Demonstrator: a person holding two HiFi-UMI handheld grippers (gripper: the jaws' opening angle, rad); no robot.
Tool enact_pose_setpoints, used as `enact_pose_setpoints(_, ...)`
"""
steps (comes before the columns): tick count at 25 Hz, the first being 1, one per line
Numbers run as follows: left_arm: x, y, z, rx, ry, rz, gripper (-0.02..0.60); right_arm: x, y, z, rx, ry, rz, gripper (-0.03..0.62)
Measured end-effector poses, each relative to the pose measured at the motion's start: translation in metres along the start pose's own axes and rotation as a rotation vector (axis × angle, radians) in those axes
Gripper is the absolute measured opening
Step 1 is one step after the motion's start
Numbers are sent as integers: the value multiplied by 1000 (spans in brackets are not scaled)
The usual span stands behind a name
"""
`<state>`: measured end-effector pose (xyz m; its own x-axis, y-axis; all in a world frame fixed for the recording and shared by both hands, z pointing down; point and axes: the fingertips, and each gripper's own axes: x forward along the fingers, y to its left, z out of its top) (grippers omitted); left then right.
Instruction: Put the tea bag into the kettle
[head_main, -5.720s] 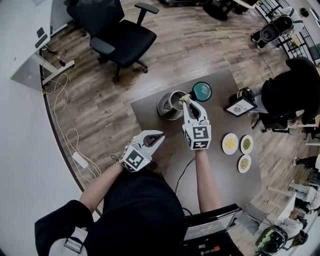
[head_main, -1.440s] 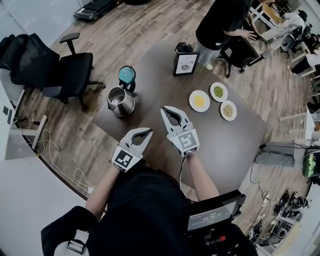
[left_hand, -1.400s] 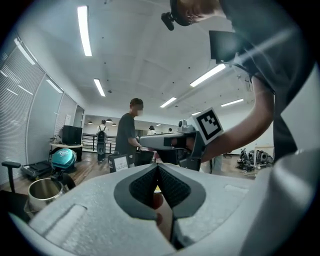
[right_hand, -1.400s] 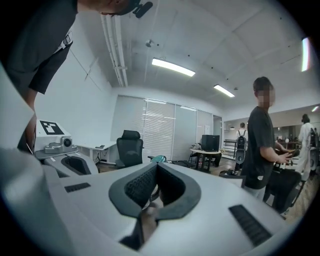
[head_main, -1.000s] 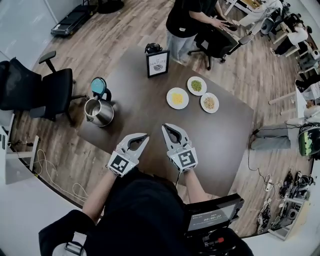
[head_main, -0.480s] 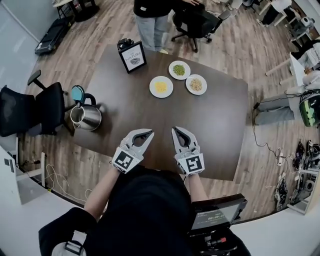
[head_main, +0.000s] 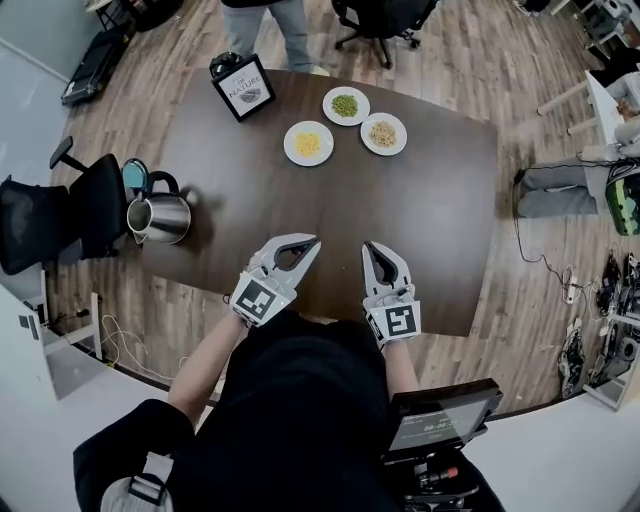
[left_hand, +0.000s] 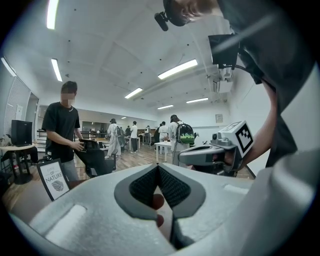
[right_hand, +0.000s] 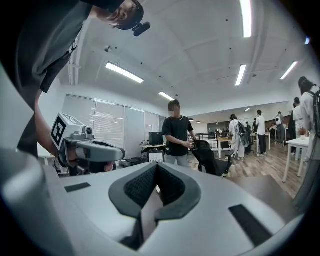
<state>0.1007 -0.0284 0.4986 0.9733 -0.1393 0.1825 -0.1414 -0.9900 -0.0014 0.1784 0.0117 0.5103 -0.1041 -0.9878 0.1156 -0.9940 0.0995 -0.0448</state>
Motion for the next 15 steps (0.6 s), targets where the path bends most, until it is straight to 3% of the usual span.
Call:
enact_pose_setpoints(4, 26, -13, -1, 32, 2, 7, 3, -11, -17, -8, 2, 11, 30, 6)
enact_pose_setpoints(8, 49, -29, -2, -27, -26, 54, 3, -25, -40, -13, -8, 6, 62, 6)
enact_pose_setpoints(15, 91, -54, -30, -47, -1, 103, 3, -56, -87, -35, -38, 15, 59, 6)
